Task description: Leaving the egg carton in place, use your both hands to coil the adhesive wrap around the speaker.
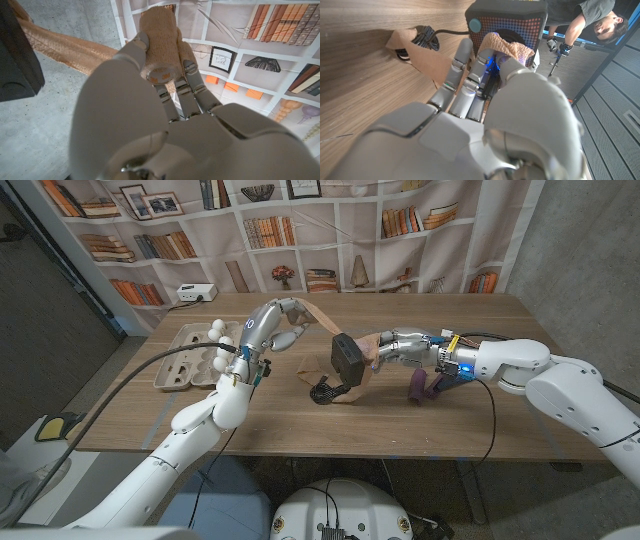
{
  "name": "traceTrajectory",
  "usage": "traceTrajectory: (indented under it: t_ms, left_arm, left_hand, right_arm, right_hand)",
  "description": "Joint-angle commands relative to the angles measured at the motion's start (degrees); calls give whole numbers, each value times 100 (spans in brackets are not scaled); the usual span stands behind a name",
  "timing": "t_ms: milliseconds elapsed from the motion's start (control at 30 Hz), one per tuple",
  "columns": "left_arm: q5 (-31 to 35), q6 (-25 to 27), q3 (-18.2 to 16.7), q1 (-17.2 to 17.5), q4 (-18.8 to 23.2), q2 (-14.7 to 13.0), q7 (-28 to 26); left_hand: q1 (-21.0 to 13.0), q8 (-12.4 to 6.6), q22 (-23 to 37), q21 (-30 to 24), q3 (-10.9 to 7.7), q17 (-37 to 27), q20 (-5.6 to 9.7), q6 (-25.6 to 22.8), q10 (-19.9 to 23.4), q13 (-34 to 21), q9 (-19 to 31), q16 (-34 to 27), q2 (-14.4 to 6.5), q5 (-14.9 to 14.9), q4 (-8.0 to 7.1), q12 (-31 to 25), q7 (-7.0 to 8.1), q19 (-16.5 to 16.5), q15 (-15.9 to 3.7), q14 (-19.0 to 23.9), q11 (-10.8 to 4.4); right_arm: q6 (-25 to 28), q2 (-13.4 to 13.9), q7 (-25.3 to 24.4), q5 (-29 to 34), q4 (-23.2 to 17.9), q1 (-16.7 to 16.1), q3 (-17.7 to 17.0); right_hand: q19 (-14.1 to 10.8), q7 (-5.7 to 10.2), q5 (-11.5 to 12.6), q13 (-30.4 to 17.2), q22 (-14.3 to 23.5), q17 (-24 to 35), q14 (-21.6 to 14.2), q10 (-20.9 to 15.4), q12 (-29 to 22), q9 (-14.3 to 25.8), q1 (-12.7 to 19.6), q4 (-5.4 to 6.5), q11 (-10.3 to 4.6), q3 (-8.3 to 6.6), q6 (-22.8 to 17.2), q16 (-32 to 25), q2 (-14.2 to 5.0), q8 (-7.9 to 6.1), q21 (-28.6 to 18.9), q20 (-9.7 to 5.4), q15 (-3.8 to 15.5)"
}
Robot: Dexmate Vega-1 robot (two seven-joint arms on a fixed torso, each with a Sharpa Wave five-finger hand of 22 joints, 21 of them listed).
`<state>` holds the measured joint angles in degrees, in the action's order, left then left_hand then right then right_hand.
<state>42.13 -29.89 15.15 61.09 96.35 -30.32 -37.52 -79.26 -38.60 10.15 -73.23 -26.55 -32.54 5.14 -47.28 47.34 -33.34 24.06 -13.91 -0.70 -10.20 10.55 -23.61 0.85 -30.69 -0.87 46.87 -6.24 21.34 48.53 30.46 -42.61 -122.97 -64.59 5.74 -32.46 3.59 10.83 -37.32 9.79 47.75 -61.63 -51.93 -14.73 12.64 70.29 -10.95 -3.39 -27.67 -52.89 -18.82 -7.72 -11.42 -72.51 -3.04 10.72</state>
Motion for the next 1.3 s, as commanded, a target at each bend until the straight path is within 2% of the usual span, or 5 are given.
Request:
traceTrajectory:
  t_ms: [33, 300, 633, 1300]
  left_arm:
    - [-55, -7, -74, 58, 235, 37, -44]
    - [-315, -296, -12, -186, 15, 32, 43]
    - [-445, -620, 80, -363, -27, 60, 57]
    - [-485, -862, 78, -352, 99, 38, 71]
  left_hand:
    - [-618, -27, 4, -10, -95, -14, 511, -14, 9, -14, 22, -33, -659, -25, -102, -40, 16, 485, -1006, 1064, -31]
    - [-616, -29, 5, -11, -95, -13, 511, -13, 7, -12, 14, -31, -659, -25, -103, -38, 14, 485, -1005, 1066, -36]
    - [-615, -38, 6, -13, -96, -13, 510, -2, 15, -13, 23, -30, -660, -27, -104, -42, 21, 486, -1009, 1067, -27]
    - [-618, -44, 5, -15, -103, -13, 512, 10, 8, -23, 8, -24, -661, -31, -99, -46, 17, 489, -1000, 1066, -37]
  right_arm:
    - [68, 51, -143, 144, -54, 68, 101]
    - [206, -136, -339, 127, 8, 121, 299]
    - [288, -145, -725, 447, -228, 112, 489]
    - [371, -169, -1052, 554, -330, -12, 529]
  right_hand:
    - [6, -50, 37, -101, 4, 20, 35, -255, -42, 25, 140, 157, -171, -130, -11, -2, -162, 1, -35, -471, 236]
    - [10, -47, 37, -99, 4, 25, 24, -241, -33, 25, 136, 162, -170, -127, -18, -8, -167, -1, -37, -471, 231]
    - [15, -51, 38, -100, 4, 22, 29, -249, -35, 25, 139, 160, -172, -128, -12, -2, -167, 1, -39, -471, 232]
    - [22, -49, 36, -109, 5, 30, 14, -252, -35, 24, 131, 169, -168, -119, -13, -10, -170, 0, -46, -472, 225]
